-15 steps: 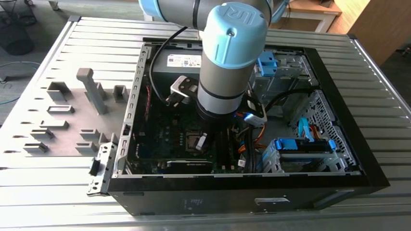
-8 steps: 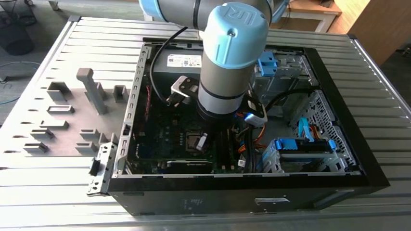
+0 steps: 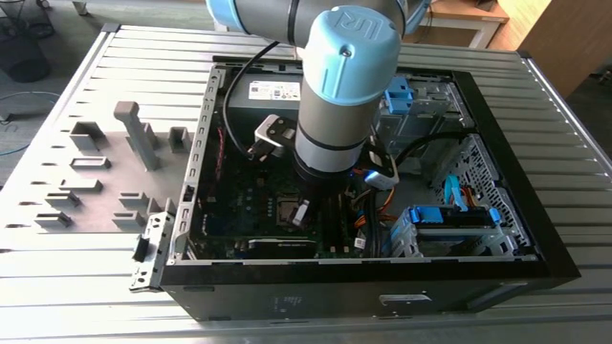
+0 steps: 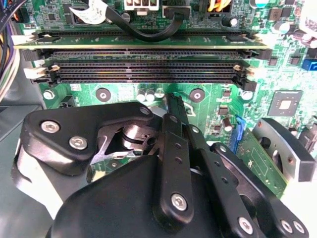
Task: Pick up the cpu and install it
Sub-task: 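Install the first cpu locking lever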
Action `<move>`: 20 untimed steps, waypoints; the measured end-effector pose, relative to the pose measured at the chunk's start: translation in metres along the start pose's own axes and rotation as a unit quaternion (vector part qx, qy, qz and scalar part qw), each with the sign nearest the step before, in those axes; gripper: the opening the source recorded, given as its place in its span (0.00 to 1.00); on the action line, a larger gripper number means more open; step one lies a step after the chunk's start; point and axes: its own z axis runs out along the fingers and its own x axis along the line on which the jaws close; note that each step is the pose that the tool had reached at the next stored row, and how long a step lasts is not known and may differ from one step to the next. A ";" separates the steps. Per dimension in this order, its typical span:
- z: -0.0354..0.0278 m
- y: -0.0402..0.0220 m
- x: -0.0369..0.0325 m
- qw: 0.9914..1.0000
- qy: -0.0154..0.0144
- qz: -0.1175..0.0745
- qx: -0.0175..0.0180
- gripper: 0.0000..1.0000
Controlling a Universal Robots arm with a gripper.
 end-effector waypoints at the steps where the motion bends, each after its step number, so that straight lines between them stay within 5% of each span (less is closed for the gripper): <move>1: 0.0000 -0.0001 0.0001 1.000 0.000 0.000 0.000 0.11; 10: 0.0004 -0.0036 -0.0001 1.000 0.001 0.000 -0.005 0.11; 20: 0.0004 -0.0040 -0.0001 1.000 0.001 0.000 -0.005 0.11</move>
